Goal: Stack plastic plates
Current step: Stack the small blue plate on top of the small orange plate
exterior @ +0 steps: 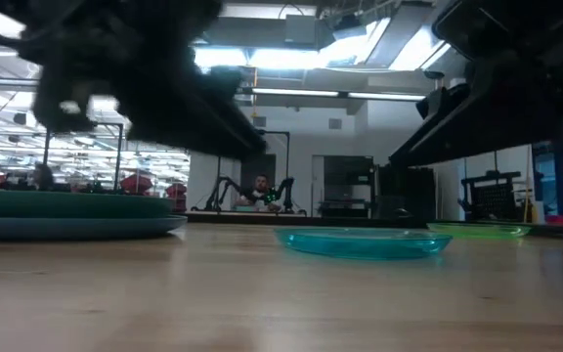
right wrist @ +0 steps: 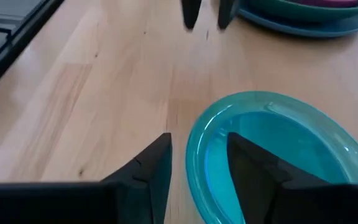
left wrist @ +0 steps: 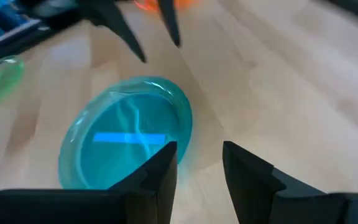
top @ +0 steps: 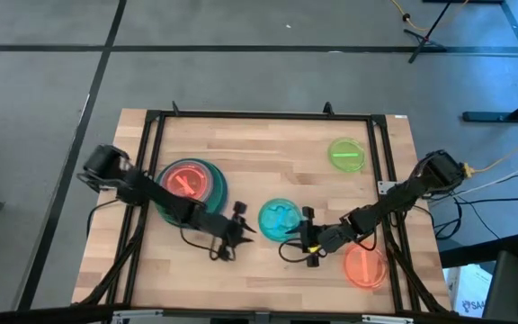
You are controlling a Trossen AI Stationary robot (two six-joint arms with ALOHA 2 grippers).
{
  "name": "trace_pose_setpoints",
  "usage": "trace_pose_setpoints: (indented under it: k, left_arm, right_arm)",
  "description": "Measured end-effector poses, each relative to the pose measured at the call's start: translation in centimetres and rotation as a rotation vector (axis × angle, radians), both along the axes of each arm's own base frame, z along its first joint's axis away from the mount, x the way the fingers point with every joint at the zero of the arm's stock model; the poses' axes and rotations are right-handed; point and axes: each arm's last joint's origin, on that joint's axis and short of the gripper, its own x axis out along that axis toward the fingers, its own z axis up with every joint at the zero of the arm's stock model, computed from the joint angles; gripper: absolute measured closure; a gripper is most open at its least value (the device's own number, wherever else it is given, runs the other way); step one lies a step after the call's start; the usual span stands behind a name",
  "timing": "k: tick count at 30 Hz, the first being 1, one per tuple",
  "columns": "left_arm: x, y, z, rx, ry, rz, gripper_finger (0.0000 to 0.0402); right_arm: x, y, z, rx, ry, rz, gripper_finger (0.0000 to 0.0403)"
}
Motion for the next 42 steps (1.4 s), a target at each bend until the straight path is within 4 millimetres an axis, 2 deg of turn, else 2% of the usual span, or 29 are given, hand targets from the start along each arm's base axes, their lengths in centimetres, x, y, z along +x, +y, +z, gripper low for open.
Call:
trace_pose_setpoints:
  k: [7, 13, 20, 30, 35, 42]
  left_arm:
    - [4.5, -0.4, -1.6, 0.182, 0.163, -0.055, 0.0279]
    - [6.5, 0.3, -3.1, 0.204, 0.247, -0.055, 0.0279]
    - [7.0, 1.2, -3.9, 0.206, 0.262, -0.028, 0.0288]
    - [7.0, 1.5, -4.0, 0.219, 0.27, -0.009, 0.0393]
    - [7.0, 1.6, -4.0, 0.225, 0.27, 0.011, 0.0395]
    - [5.7, 0.8, -2.0, 0.238, 0.295, 0.061, 0.0398]
  right_arm:
    - [-0.2, -0.1, -0.3, -0.004, 0.039, -0.012, 0.0255]
    - [-0.2, -0.1, -0.4, 0.0, 0.043, -0.016, 0.0255]
    - [-0.2, -0.1, -0.4, 0.0, 0.043, -0.016, 0.0255]
    - [-0.2, -0.2, -0.4, 0.0, 0.043, -0.017, 0.0255]
    - [-0.2, -0.2, -0.4, 0.0, 0.043, -0.017, 0.0255]
    - [-0.2, -0.1, -0.3, 0.002, 0.036, -0.019, 0.0255]
